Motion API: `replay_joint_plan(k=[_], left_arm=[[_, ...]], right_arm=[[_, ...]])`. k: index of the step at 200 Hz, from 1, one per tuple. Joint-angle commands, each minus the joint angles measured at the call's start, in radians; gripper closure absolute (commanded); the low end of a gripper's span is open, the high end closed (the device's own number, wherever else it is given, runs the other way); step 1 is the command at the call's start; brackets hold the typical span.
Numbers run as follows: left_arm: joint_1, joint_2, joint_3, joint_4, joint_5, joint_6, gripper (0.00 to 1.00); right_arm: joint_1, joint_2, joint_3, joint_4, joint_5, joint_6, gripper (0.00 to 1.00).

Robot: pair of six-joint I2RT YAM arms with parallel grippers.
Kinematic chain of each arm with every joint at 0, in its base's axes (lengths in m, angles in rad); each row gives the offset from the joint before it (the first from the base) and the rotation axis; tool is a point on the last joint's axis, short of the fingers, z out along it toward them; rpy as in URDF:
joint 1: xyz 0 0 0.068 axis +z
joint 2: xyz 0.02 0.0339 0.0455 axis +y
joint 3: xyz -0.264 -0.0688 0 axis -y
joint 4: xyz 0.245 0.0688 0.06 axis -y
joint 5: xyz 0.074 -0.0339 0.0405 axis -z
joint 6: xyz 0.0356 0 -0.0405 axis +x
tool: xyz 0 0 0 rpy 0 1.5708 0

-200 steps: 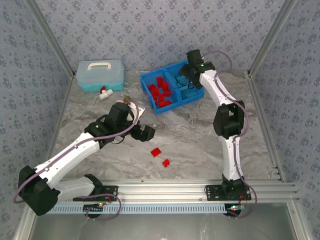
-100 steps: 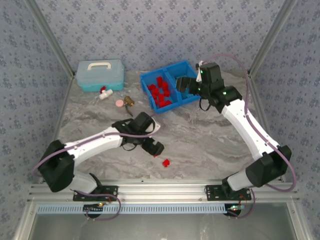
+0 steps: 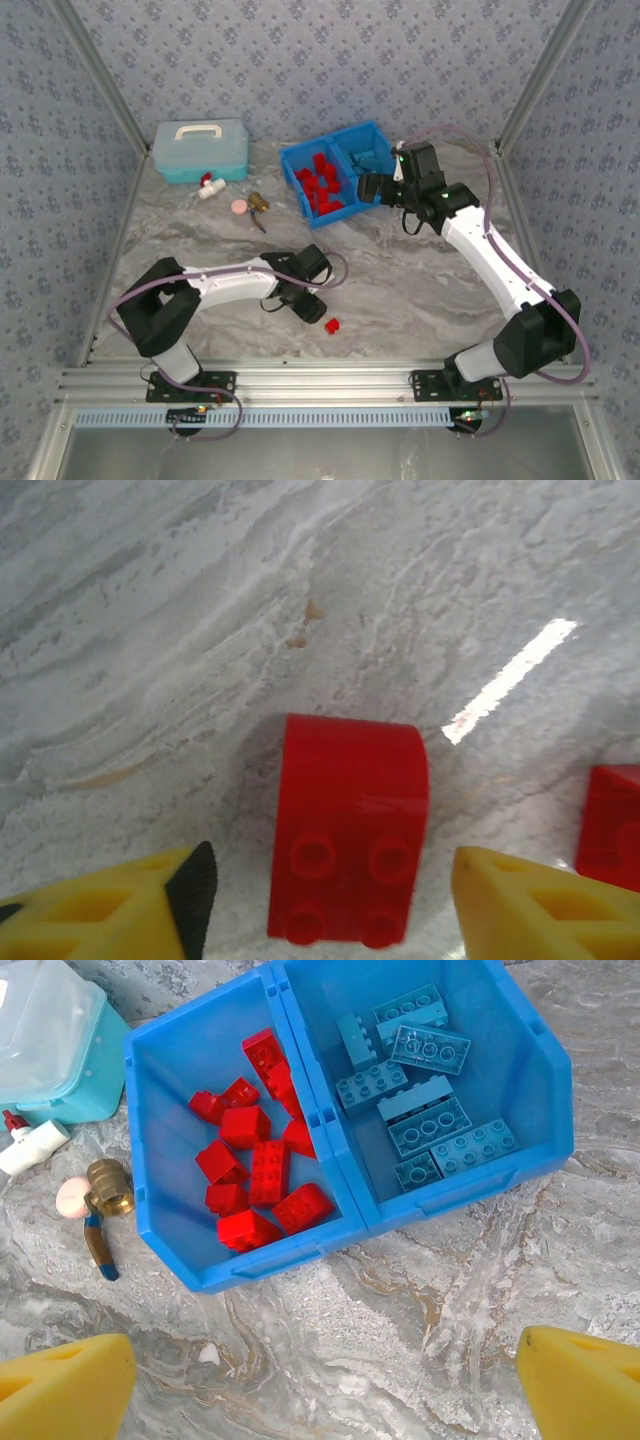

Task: Sort the legos into containers by color

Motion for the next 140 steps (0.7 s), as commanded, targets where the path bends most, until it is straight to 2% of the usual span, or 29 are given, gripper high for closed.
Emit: replay_joint_plan(k=[1,17,29,62,91,116,140], left_arm=[[0.0,0.015,-0.012,0.026,-0.026,0.001,0.5],[-0.001,0.013,-0.018,0.027,-0.025,-0.002,0.63],[-0.002,-0.002,-0.022,0.029,-0.03,-0.004,0.68],[0.008,-0.09,-0.004,0.056,-0.049,-0.017,0.7],[0.076,-0.134,0.108,0.084,-0.07,-0.011,0.7],[0.171,-0.087,0.271,0.118,-0.093,0.005,0.71],[0.25,0.04,0.498,0.097,-0.119,0.034,0.71]], right_arm=[[-0.003,-0.01,0.0,0.01,0.015,-0.008,0.0],[-0.004,-0.005,-0.001,0.009,0.013,0.0,0.0],[-0.003,-0.004,-0.003,0.012,0.012,0.005,0.0],[-0.003,-0.003,0.009,0.012,0.003,0.01,0.0],[-0.003,-0.009,0.017,0.006,-0.007,0.014,0.0],[-0.003,-0.022,0.012,-0.002,-0.006,0.023,0.0],[-0.003,-0.047,-0.004,-0.015,0.001,0.029,0.0]])
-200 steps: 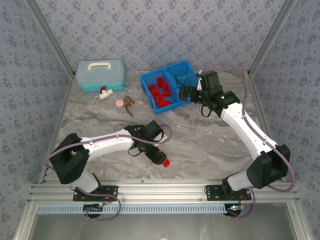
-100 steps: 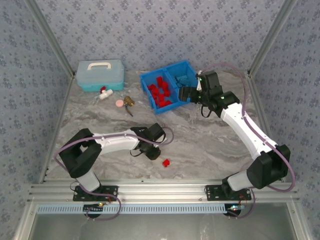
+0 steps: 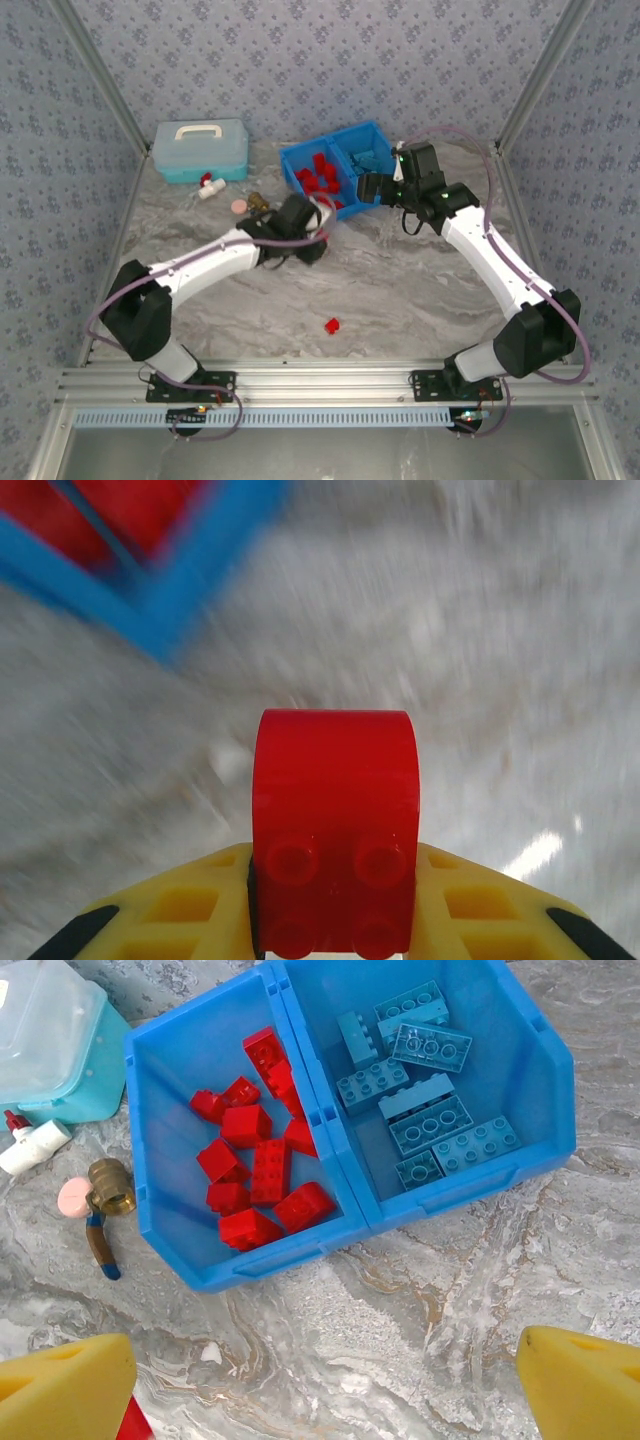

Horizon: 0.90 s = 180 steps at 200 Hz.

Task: Sort the legos into containers by color

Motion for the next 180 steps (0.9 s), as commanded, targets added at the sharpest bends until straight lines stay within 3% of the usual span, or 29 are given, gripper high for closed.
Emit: replay_joint_plan(k=[1,41,91,142,180], left_arm=[[0.065,0.104,0.199,0.036,-0.05,0.036,0.71],[0.166,0.412,0.628,-0.052,-0.052,0.083,0.72],[0.221,0.767,1.076,-0.182,-0.083,0.093,0.72],[0.228,0.918,1.192,-0.221,-0.047,0.068,0.65],[0.226,0.905,1.193,-0.231,-0.035,0.051,0.58]], right_arm=[[-0.004,-0.046,-0.004,-0.014,0.004,0.021,0.0],[-0.008,-0.103,-0.042,-0.033,0.015,0.02,0.0],[-0.021,-0.168,-0.089,-0.047,0.023,0.024,0.0],[-0.029,-0.182,-0.117,-0.036,0.011,0.031,0.0],[-0.034,-0.181,-0.111,-0.035,0.004,0.028,0.0]])
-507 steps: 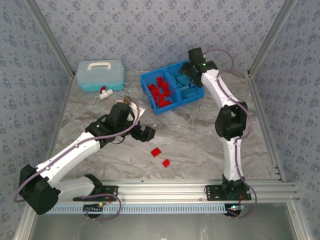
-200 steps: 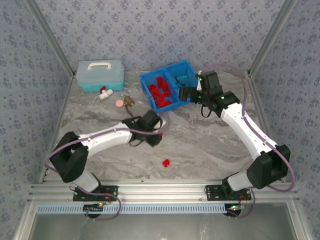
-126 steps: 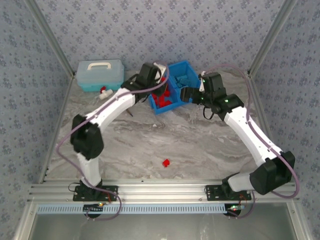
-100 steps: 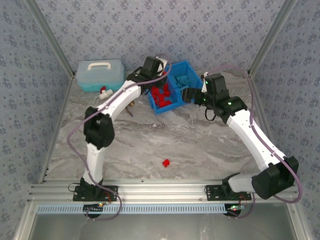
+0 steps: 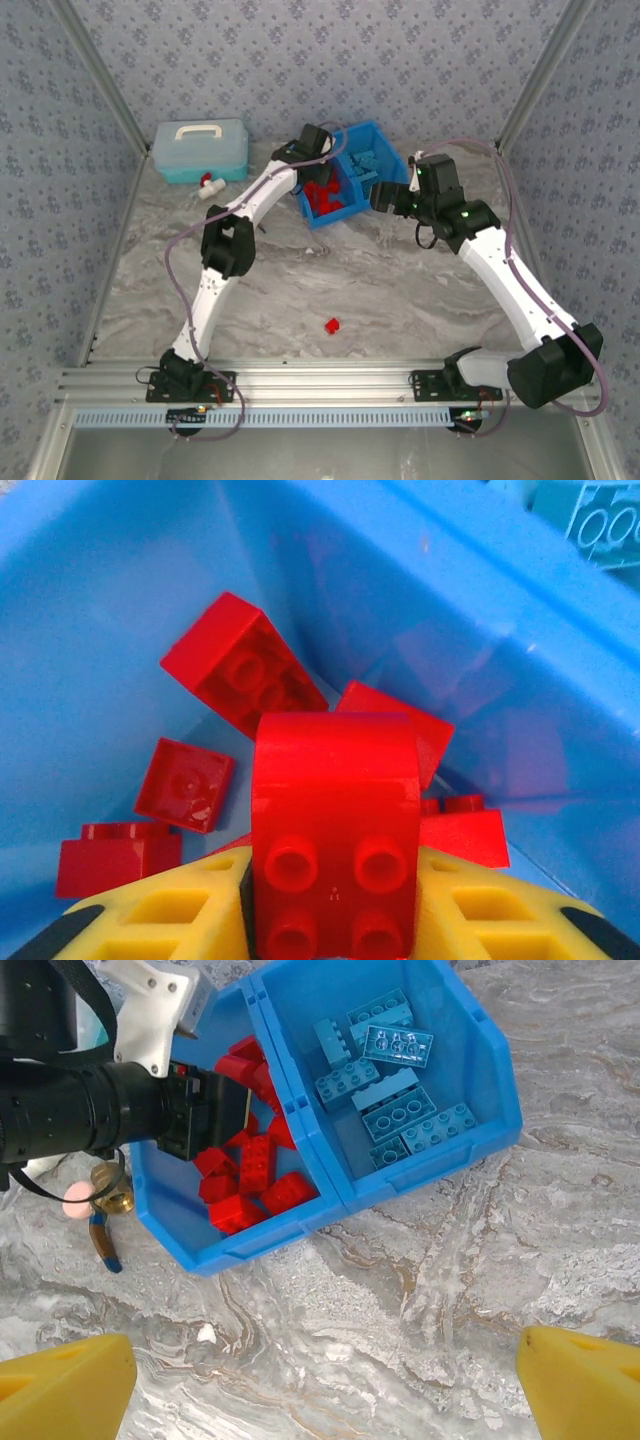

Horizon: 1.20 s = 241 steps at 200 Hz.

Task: Sort the legos into containers by color

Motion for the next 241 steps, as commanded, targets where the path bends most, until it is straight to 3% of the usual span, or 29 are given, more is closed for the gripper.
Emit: replay_joint_plan(k=[1,53,93,115,180,213,241], left_arm=[[-0.006,-0.022,0.051,-0.023,0.017,-0.012,0.58],[-0.007,-0.113,0.056,-0.058,0.038,-0.007,0.48],[-0.041,-0.291,-0.013,-0.089,0.056,-0.015,0.46],[-0.075,-0.443,-0.152,-0.076,0.078,-0.025,0.45],[-0.211,-0.897,-0.791,0.043,0.19,-0.086,0.46],[-0.336,-1.005,-0.993,0.007,0.176,-0.115,0.46],[-0.438,-1.005,-1.119,0.02,0.212,-0.199,0.46]], right_arm=[[-0.01,-0.018,-0.006,-0.012,-0.006,0.009,0.0],[-0.015,-0.018,-0.005,-0.004,-0.012,0.018,0.0],[-0.015,-0.014,-0.004,0.005,-0.004,0.025,0.0],[-0.019,-0.006,-0.009,0.014,-0.002,0.031,0.0],[-0.042,0.043,-0.025,0.066,-0.042,0.044,0.0],[-0.059,0.078,-0.014,0.082,-0.069,0.045,0.0],[-0.068,0.101,-0.015,0.094,-0.081,0.046,0.0]])
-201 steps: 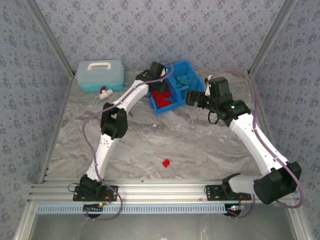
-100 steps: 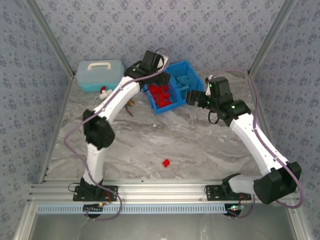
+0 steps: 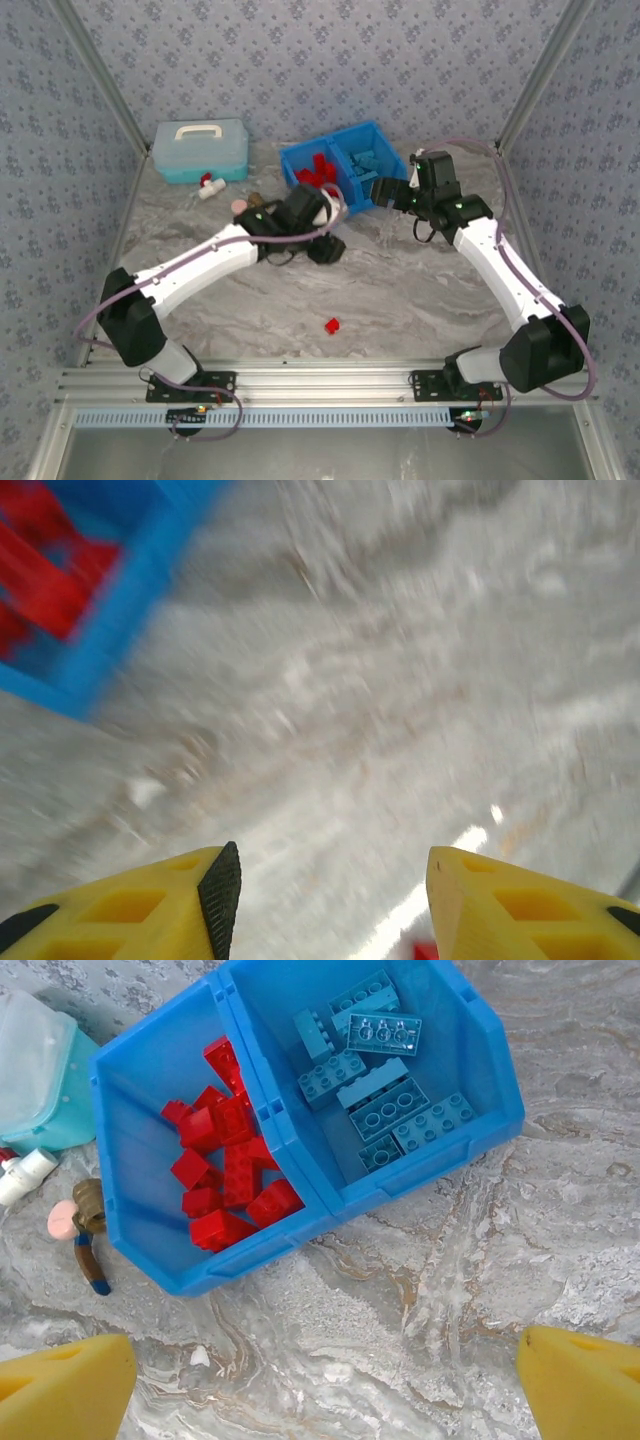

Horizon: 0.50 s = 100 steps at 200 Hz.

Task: Sort the legos into containers by color

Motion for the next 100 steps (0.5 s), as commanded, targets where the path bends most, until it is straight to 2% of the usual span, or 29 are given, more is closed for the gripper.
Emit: replay_joint_plan(k=[1,40,76,100], left_arm=[[-0.073,-0.032,-0.075,0.003,0.042,-0.084,0.46],[-0.197,0.054,-0.211,0.065,0.028,-0.126,0.46],[-0.258,0.095,-0.299,0.127,0.038,-0.134,0.41],[-0.276,0.155,-0.291,0.107,0.005,-0.13,0.41]], right_arm=[[-0.01,0.016,0.0,0.025,-0.028,0.013,0.0],[-0.015,0.033,0.004,0.028,-0.046,0.014,0.0],[-0.02,0.031,-0.001,0.007,-0.043,0.006,0.0],[-0.024,0.023,-0.013,0.009,-0.044,0.012,0.0]])
